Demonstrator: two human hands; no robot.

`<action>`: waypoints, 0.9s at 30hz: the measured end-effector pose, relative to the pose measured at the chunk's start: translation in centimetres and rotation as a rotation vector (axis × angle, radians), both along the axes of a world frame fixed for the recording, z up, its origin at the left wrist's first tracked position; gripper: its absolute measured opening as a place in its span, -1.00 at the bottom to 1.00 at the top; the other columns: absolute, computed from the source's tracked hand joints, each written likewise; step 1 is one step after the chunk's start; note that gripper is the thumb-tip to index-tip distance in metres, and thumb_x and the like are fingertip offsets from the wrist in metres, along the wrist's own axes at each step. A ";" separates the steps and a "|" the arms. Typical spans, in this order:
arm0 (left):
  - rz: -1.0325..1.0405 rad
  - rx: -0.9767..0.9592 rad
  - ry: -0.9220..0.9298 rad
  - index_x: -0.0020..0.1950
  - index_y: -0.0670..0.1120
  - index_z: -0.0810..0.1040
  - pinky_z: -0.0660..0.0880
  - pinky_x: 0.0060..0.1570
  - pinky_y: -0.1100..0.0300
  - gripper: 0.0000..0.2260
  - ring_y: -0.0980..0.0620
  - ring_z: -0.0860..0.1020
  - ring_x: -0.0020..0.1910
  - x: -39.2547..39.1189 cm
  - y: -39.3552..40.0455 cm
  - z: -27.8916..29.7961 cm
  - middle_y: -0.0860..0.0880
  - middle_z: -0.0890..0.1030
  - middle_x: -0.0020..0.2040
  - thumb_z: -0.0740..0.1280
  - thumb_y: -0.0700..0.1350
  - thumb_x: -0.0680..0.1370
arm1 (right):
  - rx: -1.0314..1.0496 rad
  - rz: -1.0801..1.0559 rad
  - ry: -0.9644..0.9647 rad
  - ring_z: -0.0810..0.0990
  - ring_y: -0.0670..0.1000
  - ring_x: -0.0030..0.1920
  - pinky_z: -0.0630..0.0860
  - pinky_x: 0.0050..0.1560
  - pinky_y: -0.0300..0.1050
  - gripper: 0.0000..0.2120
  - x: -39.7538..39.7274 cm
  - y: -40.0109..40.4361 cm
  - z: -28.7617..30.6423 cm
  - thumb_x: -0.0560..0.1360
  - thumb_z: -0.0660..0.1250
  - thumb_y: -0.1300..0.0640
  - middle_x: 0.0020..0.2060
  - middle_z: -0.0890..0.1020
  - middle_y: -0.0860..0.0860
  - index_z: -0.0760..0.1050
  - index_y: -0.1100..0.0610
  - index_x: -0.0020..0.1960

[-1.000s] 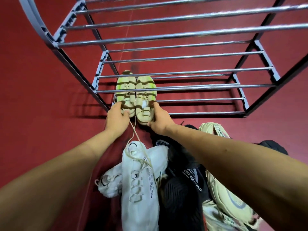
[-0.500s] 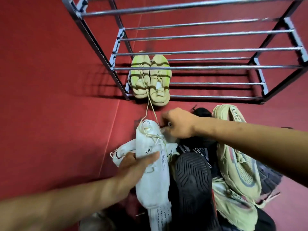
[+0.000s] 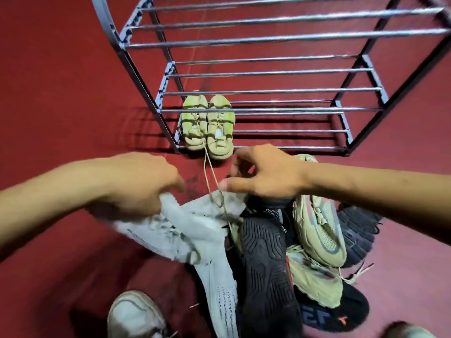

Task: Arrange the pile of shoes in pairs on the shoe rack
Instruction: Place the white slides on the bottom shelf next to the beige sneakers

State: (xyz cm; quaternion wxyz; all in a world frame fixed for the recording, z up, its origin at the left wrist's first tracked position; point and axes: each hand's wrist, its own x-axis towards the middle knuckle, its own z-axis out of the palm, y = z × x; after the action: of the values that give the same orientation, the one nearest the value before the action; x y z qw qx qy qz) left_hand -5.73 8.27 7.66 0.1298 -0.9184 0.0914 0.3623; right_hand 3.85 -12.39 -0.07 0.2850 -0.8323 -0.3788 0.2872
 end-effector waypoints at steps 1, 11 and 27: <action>-0.071 -0.025 -0.026 0.44 0.23 0.38 0.46 -0.05 0.18 -0.33 0.00 0.58 0.15 0.3 -0.9 1.1 0.10 0.63 0.16 0.29 -0.17 0.35 | -0.005 0.046 0.134 0.63 -0.05 0.05 0.58 0.10 -0.10 -0.41 -1.4 0.1 1.1 0.35 0.43 -0.37 0.08 0.66 -0.07 0.50 0.00 0.20; -0.120 -0.720 -0.878 0.28 0.05 0.52 0.47 0.18 -0.05 -0.49 0.00 0.53 0.16 5.7 -1.7 -1.4 0.09 0.58 0.15 0.45 0.04 0.34 | 0.228 -0.274 0.321 0.73 -0.03 -0.04 0.67 -0.02 -0.03 -0.85 -3.3 -3.5 -0.5 0.57 0.38 0.22 -0.02 0.75 0.04 0.60 0.15 0.13; 0.760 -0.358 -0.100 -0.11 0.08 0.64 0.48 0.07 0.06 -0.42 0.00 0.62 0.02 -0.1 2.9 -20.6 0.13 0.70 -0.12 0.39 0.52 0.15 | 0.229 -0.565 0.719 0.73 0.13 0.06 0.59 0.23 0.08 -0.80 -2.1 -7.8 -5.7 0.64 0.27 0.24 0.02 0.75 0.12 0.61 0.31 0.14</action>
State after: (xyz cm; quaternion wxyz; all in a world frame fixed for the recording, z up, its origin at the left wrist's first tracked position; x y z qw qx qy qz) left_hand -5.79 11.21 -12.91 -0.1705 -0.9113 -0.1989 0.3176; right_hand 1.73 -20.14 -5.72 0.5549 -0.7140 -0.0440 0.4247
